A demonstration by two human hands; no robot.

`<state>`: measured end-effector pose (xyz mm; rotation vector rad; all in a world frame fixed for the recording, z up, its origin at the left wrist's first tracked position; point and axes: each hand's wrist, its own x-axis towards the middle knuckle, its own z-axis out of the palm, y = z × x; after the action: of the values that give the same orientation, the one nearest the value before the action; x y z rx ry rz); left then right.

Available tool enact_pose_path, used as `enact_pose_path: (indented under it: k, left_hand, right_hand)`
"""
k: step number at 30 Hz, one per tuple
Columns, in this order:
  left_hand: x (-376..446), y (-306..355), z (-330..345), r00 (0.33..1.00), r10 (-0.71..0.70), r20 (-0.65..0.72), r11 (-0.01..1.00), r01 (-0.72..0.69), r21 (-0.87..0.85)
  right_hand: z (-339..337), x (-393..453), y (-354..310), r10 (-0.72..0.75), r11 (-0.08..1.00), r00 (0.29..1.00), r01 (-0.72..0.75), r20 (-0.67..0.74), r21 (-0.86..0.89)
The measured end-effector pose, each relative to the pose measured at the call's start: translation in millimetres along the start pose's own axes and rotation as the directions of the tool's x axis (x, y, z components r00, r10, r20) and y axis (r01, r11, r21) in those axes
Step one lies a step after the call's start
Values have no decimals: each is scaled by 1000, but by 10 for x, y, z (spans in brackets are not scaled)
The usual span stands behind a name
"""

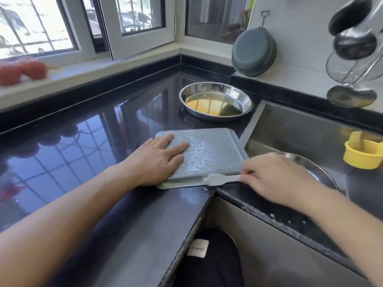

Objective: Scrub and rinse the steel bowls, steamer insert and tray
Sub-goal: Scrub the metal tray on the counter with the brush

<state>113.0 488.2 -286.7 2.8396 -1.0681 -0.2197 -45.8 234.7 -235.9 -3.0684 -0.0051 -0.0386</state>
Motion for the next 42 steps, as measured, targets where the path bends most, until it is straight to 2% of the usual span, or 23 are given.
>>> enact_pose_path:
  k: [3, 5, 9, 12, 20, 23, 26, 28, 30, 35, 37, 39, 42]
  left_hand:
    - [-11, 23, -31, 1000, -16, 10, 996, 15, 83]
    - [-9, 31, -52, 999, -32, 31, 992, 28, 125]
    - [-28, 14, -36, 999, -30, 33, 991, 26, 129]
    - [-26, 2, 1, 999, -16, 28, 993, 13, 121]
    - [-40, 27, -9, 998, -38, 59, 995, 32, 99]
    - [-44, 17, 3, 997, -37, 62, 996, 32, 79]
    - [-41, 20, 1, 998, -29, 61, 996, 24, 80]
    - [-32, 32, -12, 998, -14, 55, 995, 8, 103]
    - [-18, 48, -23, 998, 4, 55, 993, -10, 121]
    - [-26, 13, -21, 994, 18, 106, 994, -29, 104]
    - [-26, 11, -19, 995, 17, 103, 994, -28, 109]
    - [-27, 15, -12, 995, 2, 95, 992, -14, 123]
    - [-20, 23, -6, 996, -1, 85, 997, -6, 82]
  right_hand:
    - [158, 187, -440, -125, 992, 992, 125, 29, 15]
    - [145, 207, -401, -126, 992, 992, 126, 15, -11]
    - [70, -70, 231, 94, 995, 994, -93, 47, -34]
    - [22, -223, 524, 158, 987, 987, -158, 21, -24]
    - [115, 171, -386, -88, 996, 995, 90, 56, -16]
    - [113, 93, -59, 39, 999, 997, -39, 73, -5]
    - [66, -112, 495, 242, 969, 968, -244, 69, 34]
    - [24, -195, 691, 310, 949, 949, -313, 60, 45]
    - [-12, -184, 639, 277, 959, 960, -279, 37, 56]
    - [56, 95, -52, 30, 996, 995, -37, 93, 78]
    - [91, 145, -98, 5, 997, 997, -11, 79, 83]
    - [75, 90, 97, 70, 994, 995, -75, 74, 74]
    - [39, -134, 605, 243, 964, 969, -247, 53, 101]
